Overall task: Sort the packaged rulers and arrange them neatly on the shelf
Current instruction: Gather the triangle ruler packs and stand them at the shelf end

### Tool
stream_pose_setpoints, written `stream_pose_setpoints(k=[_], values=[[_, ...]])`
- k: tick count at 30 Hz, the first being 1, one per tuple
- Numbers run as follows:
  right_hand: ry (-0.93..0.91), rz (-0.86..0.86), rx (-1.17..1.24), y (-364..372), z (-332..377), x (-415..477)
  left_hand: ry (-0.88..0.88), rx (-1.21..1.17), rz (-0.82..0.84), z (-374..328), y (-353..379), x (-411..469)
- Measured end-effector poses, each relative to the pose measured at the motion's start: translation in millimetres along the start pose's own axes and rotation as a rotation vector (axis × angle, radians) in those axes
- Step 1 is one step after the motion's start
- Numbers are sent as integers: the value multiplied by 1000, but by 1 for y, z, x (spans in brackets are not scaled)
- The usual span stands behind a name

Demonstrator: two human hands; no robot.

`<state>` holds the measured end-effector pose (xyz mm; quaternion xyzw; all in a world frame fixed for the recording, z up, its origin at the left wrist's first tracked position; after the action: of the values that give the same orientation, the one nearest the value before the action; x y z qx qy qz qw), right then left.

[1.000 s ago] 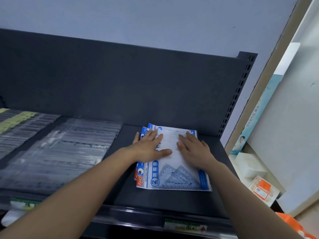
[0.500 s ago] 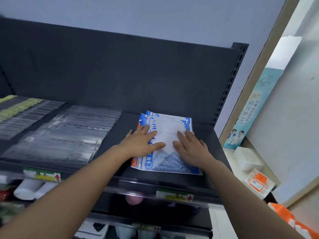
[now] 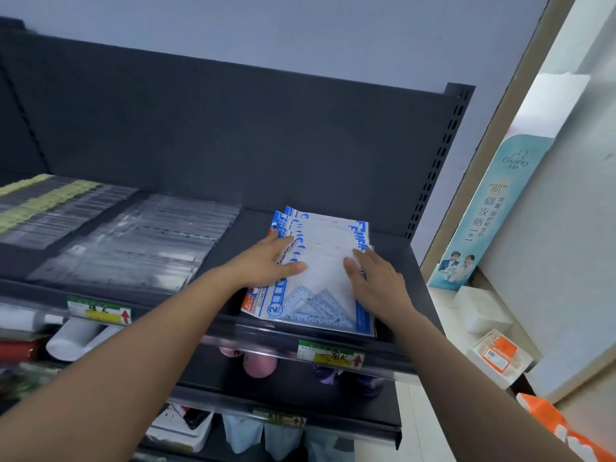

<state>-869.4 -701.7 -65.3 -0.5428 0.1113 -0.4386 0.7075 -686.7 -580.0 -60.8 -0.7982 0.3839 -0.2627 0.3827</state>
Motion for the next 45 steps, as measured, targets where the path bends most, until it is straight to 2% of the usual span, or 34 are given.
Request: stream_pose_setpoints(k=[7, 12, 16, 20, 28, 33, 36, 39, 45], values=[[273, -19, 390, 11, -6, 28, -138, -206, -33, -8, -8, 20], [382, -22, 490, 13, -4, 41, -288, -320, -82, -3, -6, 39], [395, -56, 535, 15, -4, 52, -278, -344, -55, -7, -3, 50], [417, -164, 540, 17, -12, 63, -247, -377, -58, -10, -3, 61], [474, -108, 463, 28, -17, 89, -267, -471, -94, 3, 5, 83], [463, -124, 161, 29, -24, 92, -275, -444, -88, 0, 8, 84], [434, -148, 68, 24, -26, 91, -258, -471, -102, -2, 11, 85], [417, -133, 130, 26, -27, 92, -268, -510, -134, -4, 8, 87], [347, -184, 90, 26, -27, 91, -313, -522, -29, 0, 10, 89]])
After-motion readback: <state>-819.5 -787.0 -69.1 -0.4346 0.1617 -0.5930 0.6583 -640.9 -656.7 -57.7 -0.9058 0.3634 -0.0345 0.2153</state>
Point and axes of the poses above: each hand's wrist, its own x-axis towards the middle knuckle, its own y-axis out of the palm, z = x × y, the point moved 3 cm from there along x, towards the middle knuckle, and after that the axes turned 15 degrees about -z, right-handed, at the moved point
